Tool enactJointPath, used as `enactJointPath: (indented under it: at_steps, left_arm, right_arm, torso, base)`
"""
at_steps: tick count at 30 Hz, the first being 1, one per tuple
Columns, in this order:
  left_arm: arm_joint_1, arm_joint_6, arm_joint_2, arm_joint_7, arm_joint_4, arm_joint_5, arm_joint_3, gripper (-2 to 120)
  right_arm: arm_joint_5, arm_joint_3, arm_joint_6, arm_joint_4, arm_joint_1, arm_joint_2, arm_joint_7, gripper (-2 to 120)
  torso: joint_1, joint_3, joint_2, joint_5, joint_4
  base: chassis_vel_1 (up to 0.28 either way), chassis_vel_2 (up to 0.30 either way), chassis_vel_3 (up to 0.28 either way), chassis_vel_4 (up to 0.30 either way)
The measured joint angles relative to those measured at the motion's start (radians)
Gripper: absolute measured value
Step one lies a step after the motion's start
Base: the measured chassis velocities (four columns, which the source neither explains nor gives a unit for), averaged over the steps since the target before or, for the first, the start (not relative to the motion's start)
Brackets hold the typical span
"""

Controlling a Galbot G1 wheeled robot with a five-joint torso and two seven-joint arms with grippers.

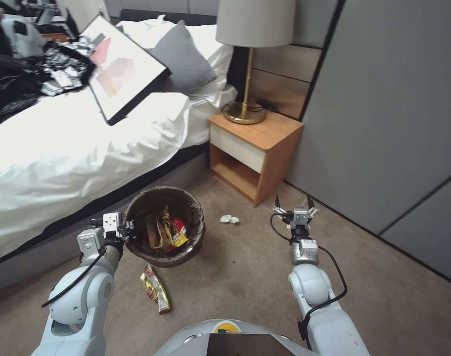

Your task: Pick up the trash bin, then pick up the garbage from the floor and place it into the trash bin.

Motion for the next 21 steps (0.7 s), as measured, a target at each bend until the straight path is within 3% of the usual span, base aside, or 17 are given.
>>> enactJointPath:
  at_steps: [6, 16, 17, 19, 20, 21]
  left_arm:
    - [0.000, -0.009, 0.000, 0.004, 0.001, 0.005, -0.001, 0]
    - [0.003, -0.020, -0.001, 0.007, 0.005, 0.012, -0.004, 0]
    - [0.004, -0.020, 0.000, 0.007, 0.006, 0.014, -0.005, 0]
    - [0.005, -0.020, -0.001, 0.007, 0.007, 0.015, -0.005, 0]
    - [0.005, -0.020, -0.001, 0.007, 0.007, 0.015, -0.005, 0]
    - [0.006, -0.020, -0.001, 0.007, 0.007, 0.017, -0.004, 0]
  right_arm:
    - [0.002, -0.001, 0.000, 0.000, 0.002, -0.001, 0.000, 100]
    - [-0.015, -0.015, -0.043, 0.034, -0.021, -0.020, 0.012, 100]
    - [-0.012, -0.028, -0.079, 0.051, -0.021, -0.033, 0.038, 100]
    - [0.022, -0.056, -0.249, 0.083, 0.005, -0.060, 0.107, 100]
    - [0.022, -0.056, -0.249, 0.083, 0.005, -0.060, 0.107, 100]
    - [0.057, -0.069, -0.341, 0.090, 0.032, -0.078, 0.125, 100]
  torso:
    - [0.000, 0.000, 0.000, 0.0001, 0.0010]
    - [0.000, 0.000, 0.000, 0.0000, -0.0002]
    - [0.000, 0.000, 0.000, 0.0001, -0.0002]
    - [0.000, 0.000, 0.000, -0.0001, -0.0002]
    - [0.000, 0.000, 0.000, -0.0001, -0.0002]
    - [0.000, 0.000, 0.000, 0.0001, -0.0002]
  base:
    - [0.109, 0.122, 0.112, 0.106]
    - [0.005, 0.007, 0.008, 0.004]
    - [0.000, 0.000, 0.000, 0.000]
    - [0.000, 0.000, 0.000, 0.000]
    - [0.000, 0.000, 0.000, 0.000]
    - [0.000, 0.000, 0.000, 0.000]
